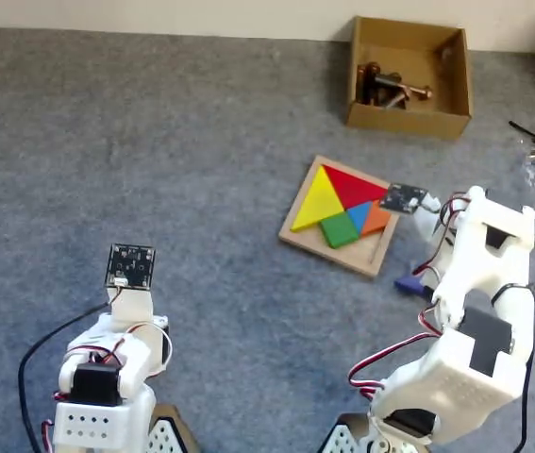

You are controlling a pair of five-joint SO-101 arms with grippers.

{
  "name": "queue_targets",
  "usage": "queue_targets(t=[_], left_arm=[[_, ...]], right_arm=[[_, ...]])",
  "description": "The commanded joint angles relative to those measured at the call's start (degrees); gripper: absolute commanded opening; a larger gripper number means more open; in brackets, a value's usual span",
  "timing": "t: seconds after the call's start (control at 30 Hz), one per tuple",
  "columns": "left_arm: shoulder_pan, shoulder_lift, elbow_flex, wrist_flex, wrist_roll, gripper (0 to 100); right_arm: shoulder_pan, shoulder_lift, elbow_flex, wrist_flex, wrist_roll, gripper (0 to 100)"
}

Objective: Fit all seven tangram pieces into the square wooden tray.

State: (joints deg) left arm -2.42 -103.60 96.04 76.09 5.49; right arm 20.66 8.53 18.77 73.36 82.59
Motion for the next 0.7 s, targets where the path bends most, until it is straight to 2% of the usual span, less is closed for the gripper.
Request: queue_targets(t=[0.0, 0.67], left_arm=[[0.9, -0.4, 1.1, -0.2, 0.4, 1], [0.9, -0.4, 1.1, -0.2, 0.4, 1]], right_arm=[[-0.1, -3.5, -0.7, 0.3, -1.8, 14.6], [-0.6, -3.0, -0.7, -0.7, -2.5, 14.6]])
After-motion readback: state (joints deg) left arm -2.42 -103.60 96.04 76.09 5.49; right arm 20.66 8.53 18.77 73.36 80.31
